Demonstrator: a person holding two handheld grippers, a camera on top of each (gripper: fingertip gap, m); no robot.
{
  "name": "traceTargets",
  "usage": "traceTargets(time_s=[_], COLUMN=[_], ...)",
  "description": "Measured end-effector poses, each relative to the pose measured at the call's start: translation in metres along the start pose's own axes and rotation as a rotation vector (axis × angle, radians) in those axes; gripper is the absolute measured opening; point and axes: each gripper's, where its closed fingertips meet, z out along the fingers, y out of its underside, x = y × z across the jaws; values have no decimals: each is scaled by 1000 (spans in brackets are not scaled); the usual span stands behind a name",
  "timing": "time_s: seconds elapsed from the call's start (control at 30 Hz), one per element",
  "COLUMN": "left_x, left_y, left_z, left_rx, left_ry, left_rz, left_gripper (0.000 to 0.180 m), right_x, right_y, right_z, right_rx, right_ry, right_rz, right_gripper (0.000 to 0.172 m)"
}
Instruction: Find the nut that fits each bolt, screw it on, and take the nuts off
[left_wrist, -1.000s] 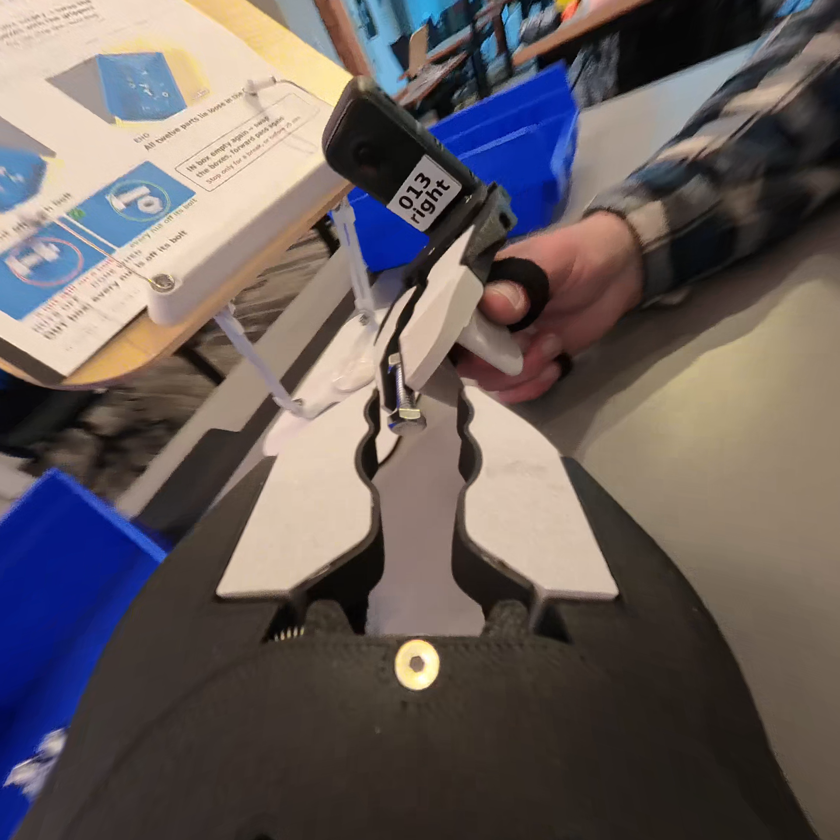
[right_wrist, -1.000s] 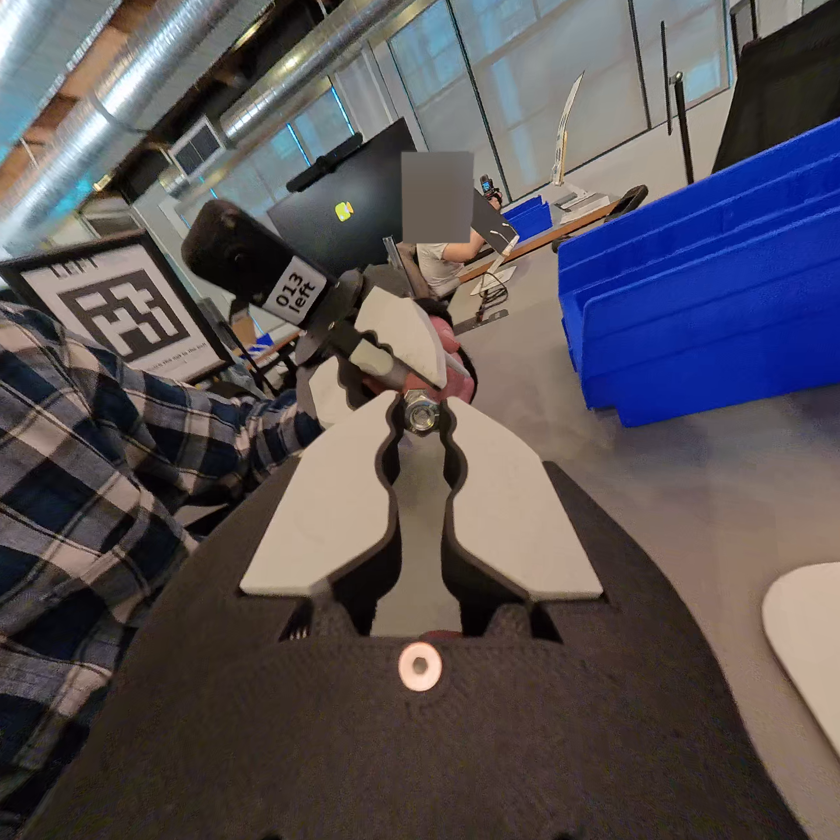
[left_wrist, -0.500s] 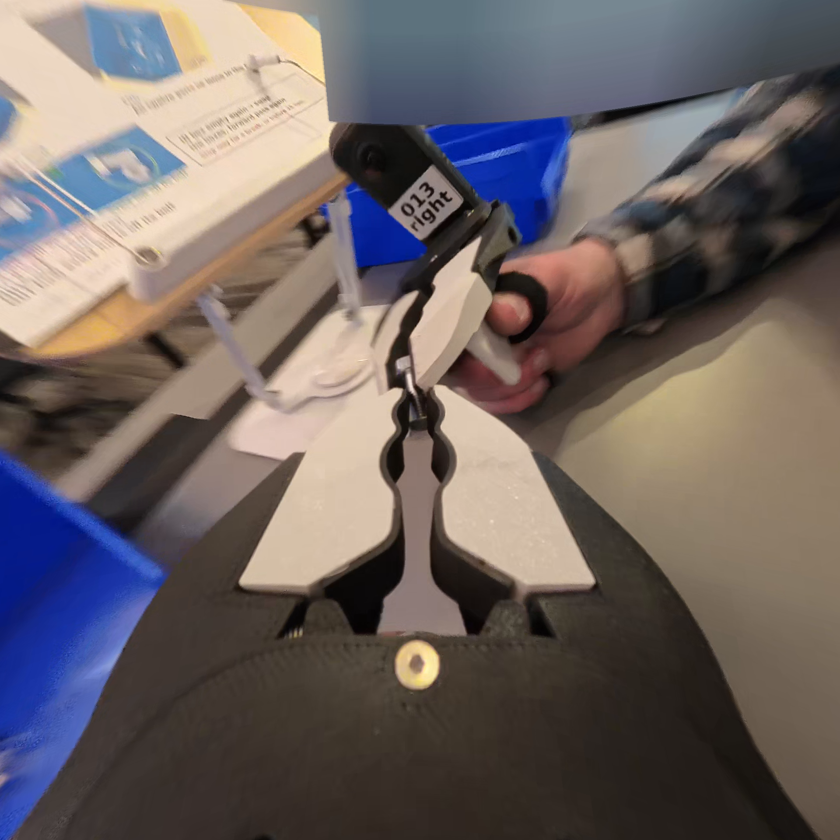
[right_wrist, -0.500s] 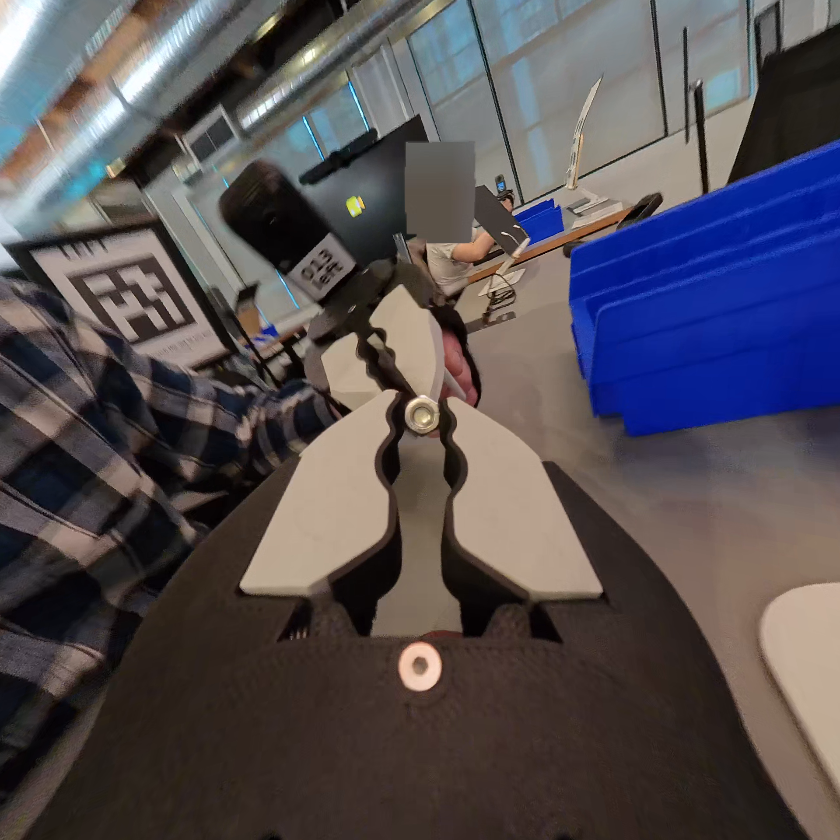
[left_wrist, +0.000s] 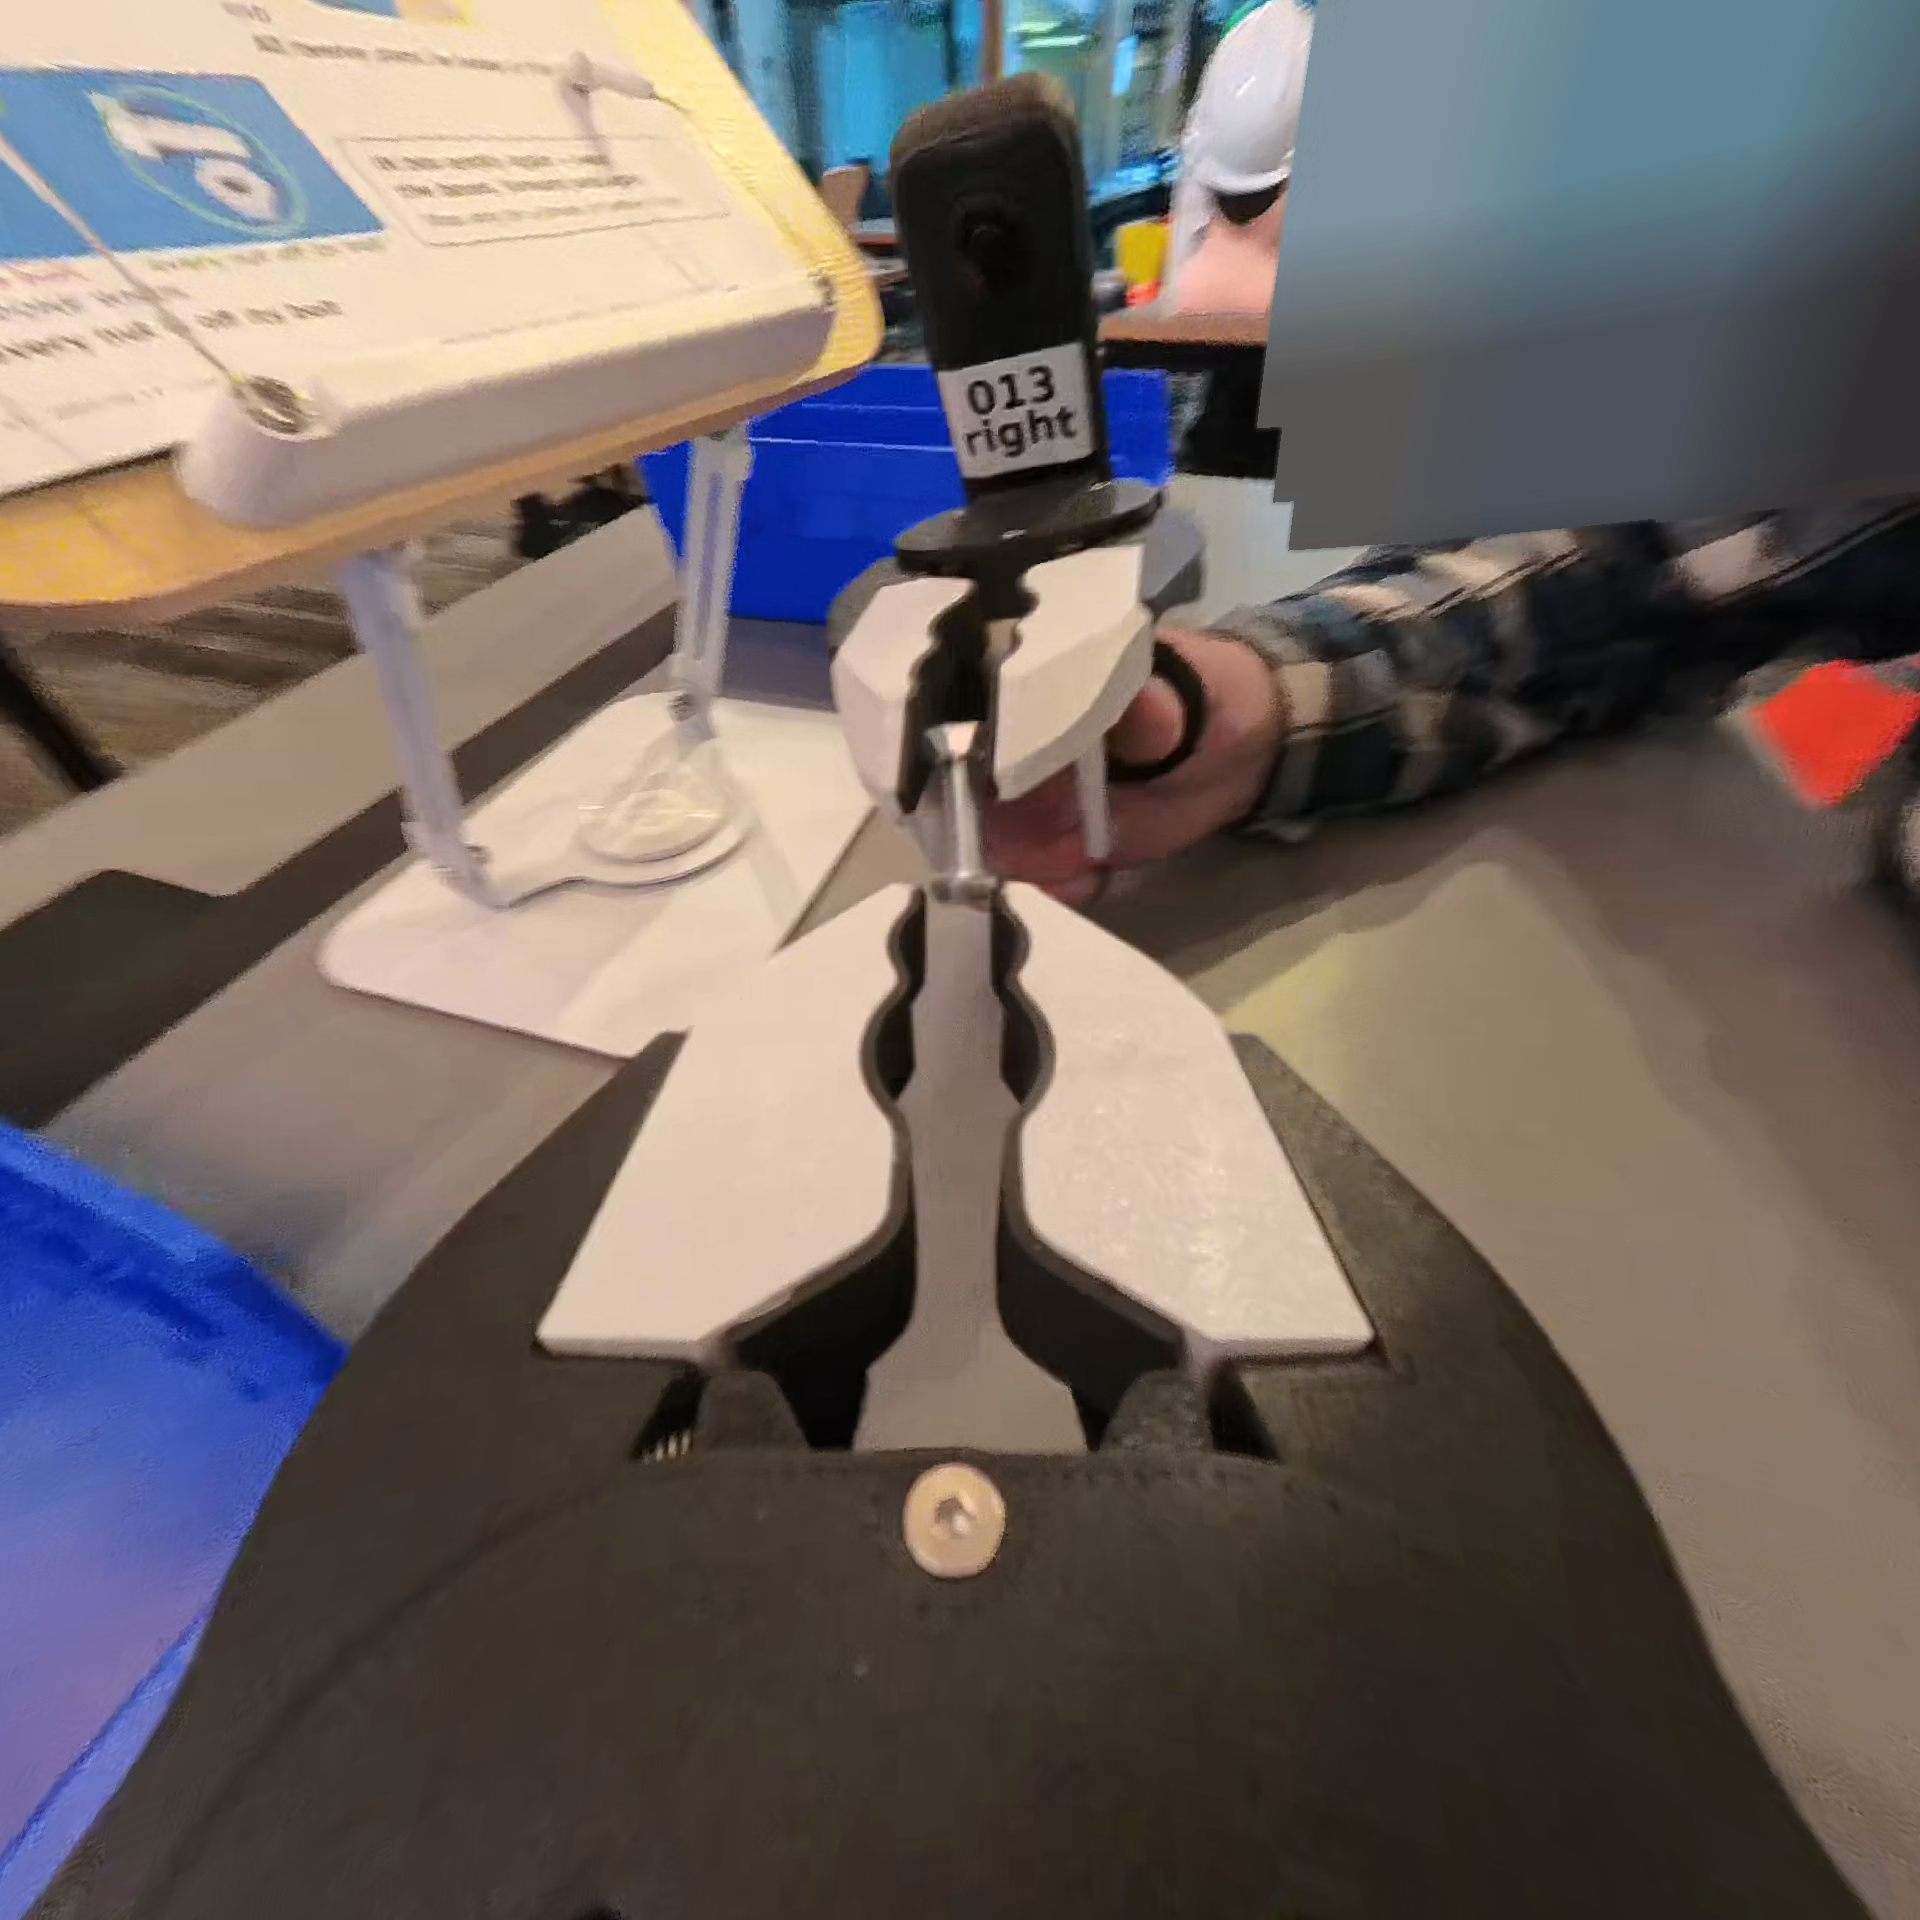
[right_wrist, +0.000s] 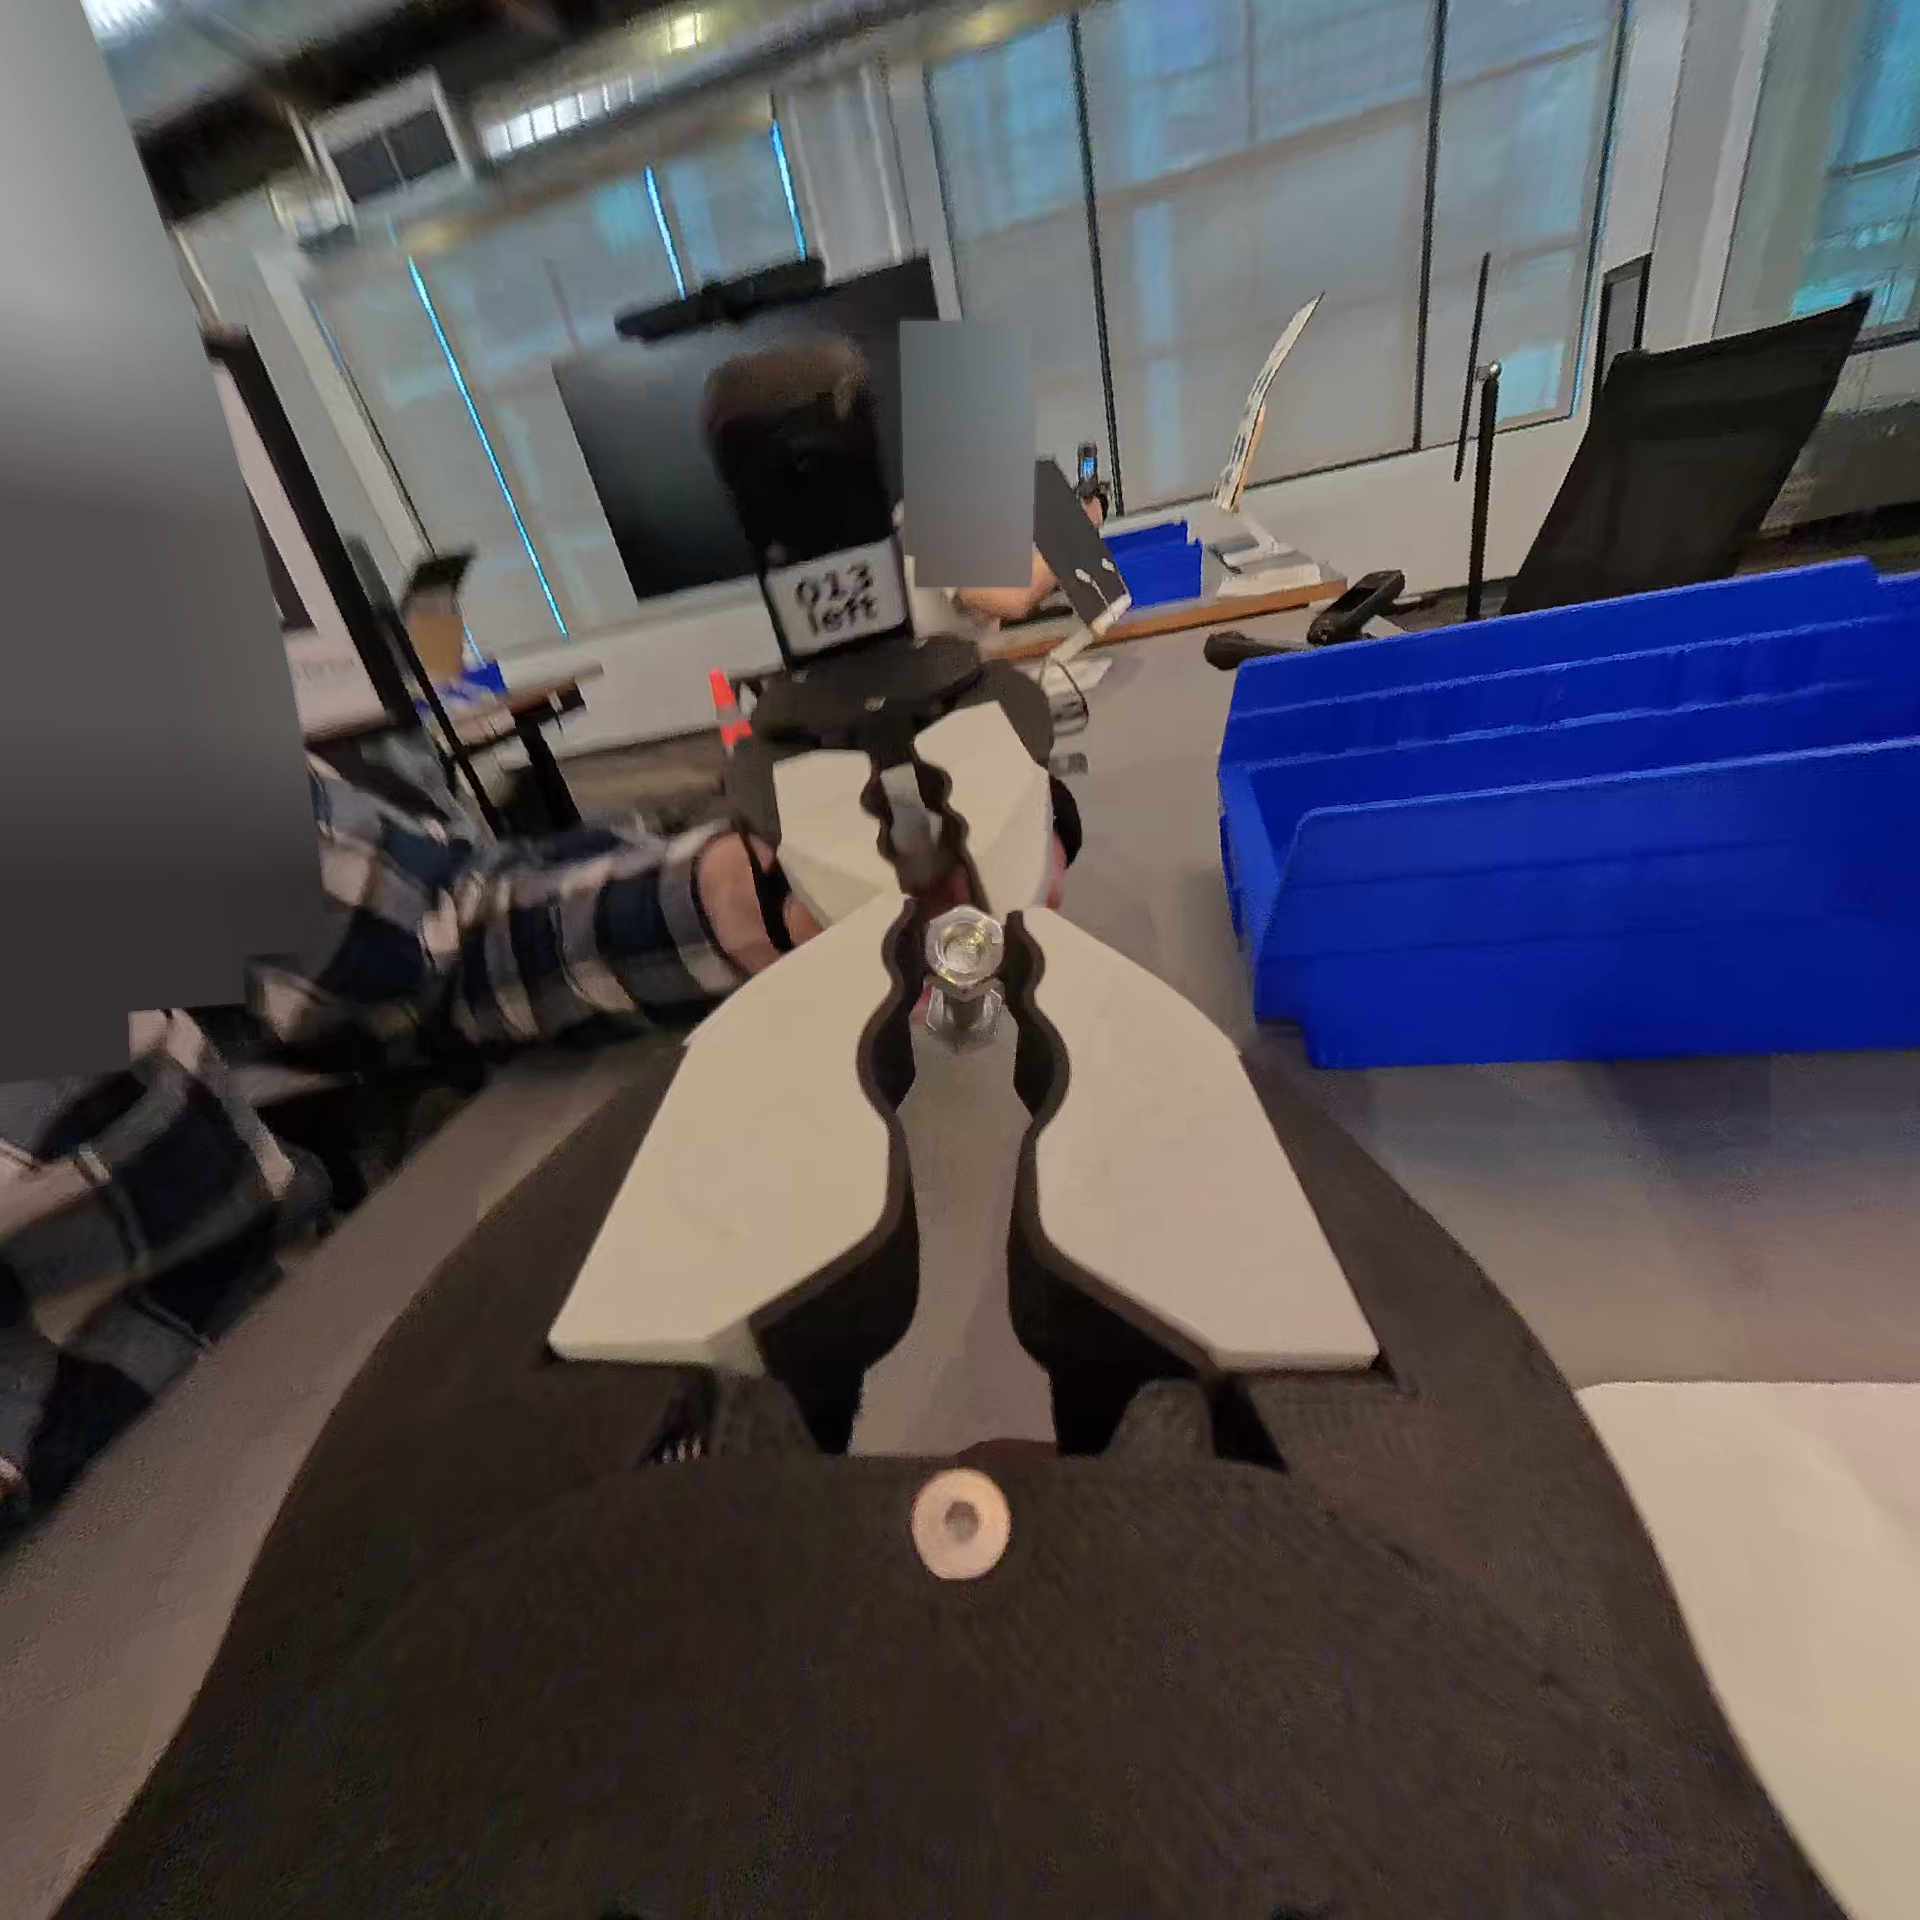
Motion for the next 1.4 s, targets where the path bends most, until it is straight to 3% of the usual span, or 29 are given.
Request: traceTargets(time_s=[0.13, 0.3, 0.43, 0.63, 0.87, 1.4], left_x=[-8, -7, -8, -9, -13, -4], left_y=[-4, -4, -6, -6, -16, -20], left_z=[7, 16, 17, 17, 11, 9], left_rx=[4, -32, -13, -14, 68, 54], left_ry=[-164, -285, -299, -323, -312, -299], left_rz=[173, 342, 352, 357, 252, 380], left_gripper=[32, 27, 15, 15, 14, 10], right_x=[5, 8, 10, 11, 9, 4], right_y=[-7, -6, -8, -9, -10, -3], right_z=[-2, -2, -3, -4, -5, 2], right_rx=[108, 195, 225, 236, 250, 206], right_ry=[-23, -71, -76, -72, -74, -131], right_rz=[186, 370, 412, 405, 390, 446], right_gripper=[15, 15, 15, 15, 15, 15])
